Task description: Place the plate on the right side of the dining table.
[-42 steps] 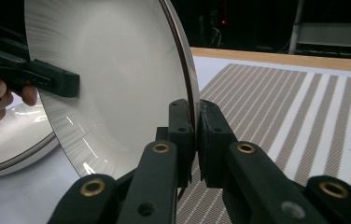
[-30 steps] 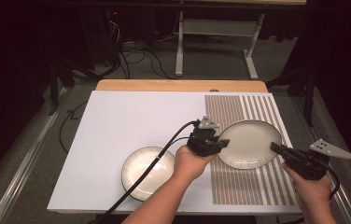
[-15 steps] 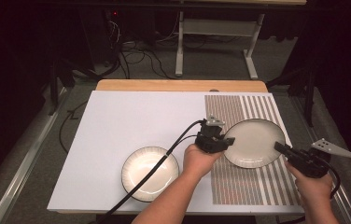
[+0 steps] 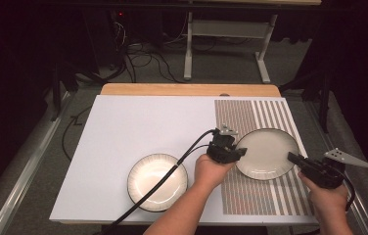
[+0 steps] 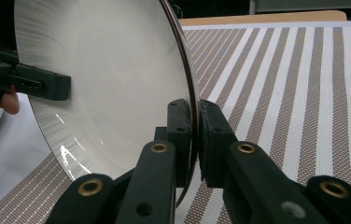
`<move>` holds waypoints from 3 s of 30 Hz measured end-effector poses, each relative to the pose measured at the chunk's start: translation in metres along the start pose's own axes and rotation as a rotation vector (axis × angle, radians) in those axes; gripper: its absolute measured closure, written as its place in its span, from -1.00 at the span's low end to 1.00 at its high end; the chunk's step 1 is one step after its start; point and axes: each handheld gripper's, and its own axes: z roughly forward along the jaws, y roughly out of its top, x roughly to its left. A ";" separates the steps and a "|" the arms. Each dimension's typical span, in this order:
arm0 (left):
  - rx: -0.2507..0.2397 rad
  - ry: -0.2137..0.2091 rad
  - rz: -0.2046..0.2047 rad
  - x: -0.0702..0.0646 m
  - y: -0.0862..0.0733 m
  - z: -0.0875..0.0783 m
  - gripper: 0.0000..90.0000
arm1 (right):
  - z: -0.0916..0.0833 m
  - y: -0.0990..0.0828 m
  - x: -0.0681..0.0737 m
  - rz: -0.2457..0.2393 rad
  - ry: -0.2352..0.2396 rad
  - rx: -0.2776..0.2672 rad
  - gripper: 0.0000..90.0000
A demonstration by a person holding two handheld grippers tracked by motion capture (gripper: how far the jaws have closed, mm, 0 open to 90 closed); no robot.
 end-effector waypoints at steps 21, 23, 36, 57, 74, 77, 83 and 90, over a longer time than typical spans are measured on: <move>0.008 0.044 -0.043 0.011 -0.003 0.015 0.64 | 0.009 -0.003 -0.005 0.000 -0.018 0.012 0.93; -0.006 0.049 -0.047 0.011 -0.002 0.015 0.65 | 0.010 -0.002 -0.005 -0.009 -0.023 0.002 0.93; -0.016 0.112 -0.028 0.010 0.001 0.018 0.40 | 0.016 0.000 -0.005 -0.003 -0.051 0.010 0.92; -0.207 0.180 0.116 0.020 -0.027 -0.114 -0.40 | 0.022 0.005 -0.004 0.011 -0.085 0.052 0.90; -0.240 0.286 0.122 0.075 -0.105 -0.227 -0.94 | 0.035 0.009 -0.012 0.063 -0.111 0.133 0.85; -0.255 0.307 0.121 0.078 -0.116 -0.238 -1.00 | 0.038 0.009 -0.013 0.078 -0.124 0.153 0.83; -0.296 0.326 0.127 0.081 -0.127 -0.253 -0.96 | 0.044 0.011 -0.014 0.091 -0.134 0.162 0.83; -0.280 0.322 0.140 0.082 -0.129 -0.249 -0.95 | 0.048 0.010 -0.017 0.127 -0.157 0.190 0.79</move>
